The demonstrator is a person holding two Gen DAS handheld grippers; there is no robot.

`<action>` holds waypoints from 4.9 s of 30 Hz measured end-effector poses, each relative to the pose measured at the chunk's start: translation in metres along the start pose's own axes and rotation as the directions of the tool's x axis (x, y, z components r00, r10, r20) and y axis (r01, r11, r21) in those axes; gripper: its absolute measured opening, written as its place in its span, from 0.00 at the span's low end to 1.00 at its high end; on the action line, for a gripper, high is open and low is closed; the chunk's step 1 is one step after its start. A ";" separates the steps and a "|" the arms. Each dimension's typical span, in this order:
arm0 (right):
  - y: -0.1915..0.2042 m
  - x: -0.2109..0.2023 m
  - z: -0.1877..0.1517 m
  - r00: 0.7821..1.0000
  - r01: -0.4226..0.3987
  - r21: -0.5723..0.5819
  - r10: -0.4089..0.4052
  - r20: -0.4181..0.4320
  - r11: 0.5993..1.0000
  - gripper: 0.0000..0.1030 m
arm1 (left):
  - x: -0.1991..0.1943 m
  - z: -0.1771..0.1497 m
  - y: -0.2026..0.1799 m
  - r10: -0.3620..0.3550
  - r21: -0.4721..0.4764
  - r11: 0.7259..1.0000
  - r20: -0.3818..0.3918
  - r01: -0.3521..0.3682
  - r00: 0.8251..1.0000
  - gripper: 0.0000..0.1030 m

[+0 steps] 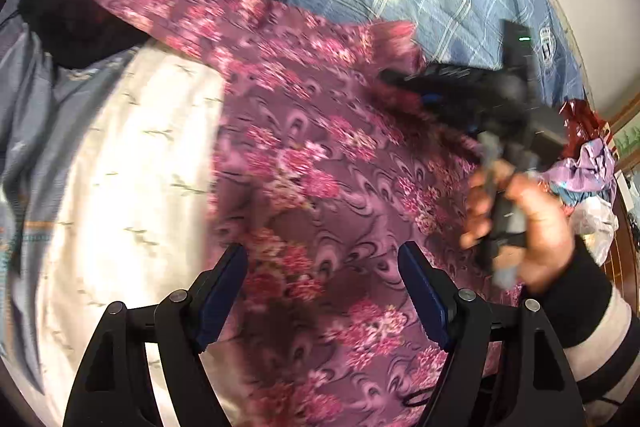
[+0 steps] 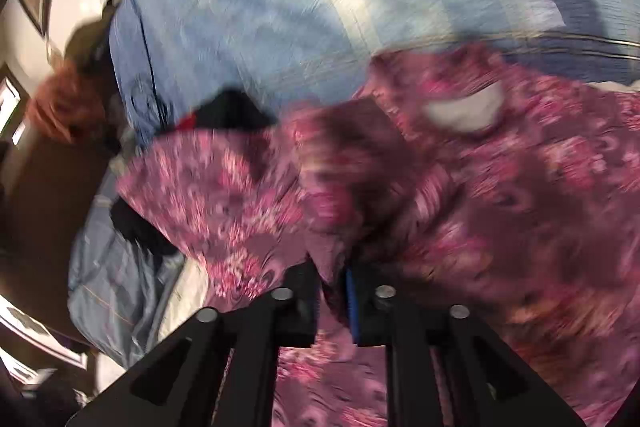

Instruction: Fold small clothes

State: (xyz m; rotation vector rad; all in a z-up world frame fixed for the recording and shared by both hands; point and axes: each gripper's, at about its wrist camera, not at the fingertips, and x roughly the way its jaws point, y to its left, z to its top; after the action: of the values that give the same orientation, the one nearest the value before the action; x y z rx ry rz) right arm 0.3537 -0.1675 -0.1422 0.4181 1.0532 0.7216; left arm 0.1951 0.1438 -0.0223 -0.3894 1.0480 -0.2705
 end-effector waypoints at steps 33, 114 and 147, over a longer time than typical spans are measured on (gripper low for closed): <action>-0.240 -0.128 -0.058 0.932 -0.300 0.590 0.099 0.349 0.749 0.02 | 0.139 0.167 -0.044 0.081 -0.166 0.983 0.014 -0.077 0.997 0.11; -0.137 -0.062 -0.038 0.980 0.026 0.079 -0.041 0.196 0.997 0.47 | -0.073 0.273 0.262 0.347 -0.616 0.767 0.162 -0.180 0.924 0.47; -0.147 -0.067 -0.042 0.973 -0.058 0.108 0.031 0.230 0.992 0.47 | -0.066 0.168 -0.056 0.013 -0.038 0.999 0.346 0.001 0.938 0.09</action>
State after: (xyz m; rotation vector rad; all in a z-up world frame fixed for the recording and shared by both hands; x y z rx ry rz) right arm 0.3457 -0.3198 -0.2110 0.6105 0.8728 0.6380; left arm 0.3096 0.1500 0.1276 -0.4497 0.7076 -0.1680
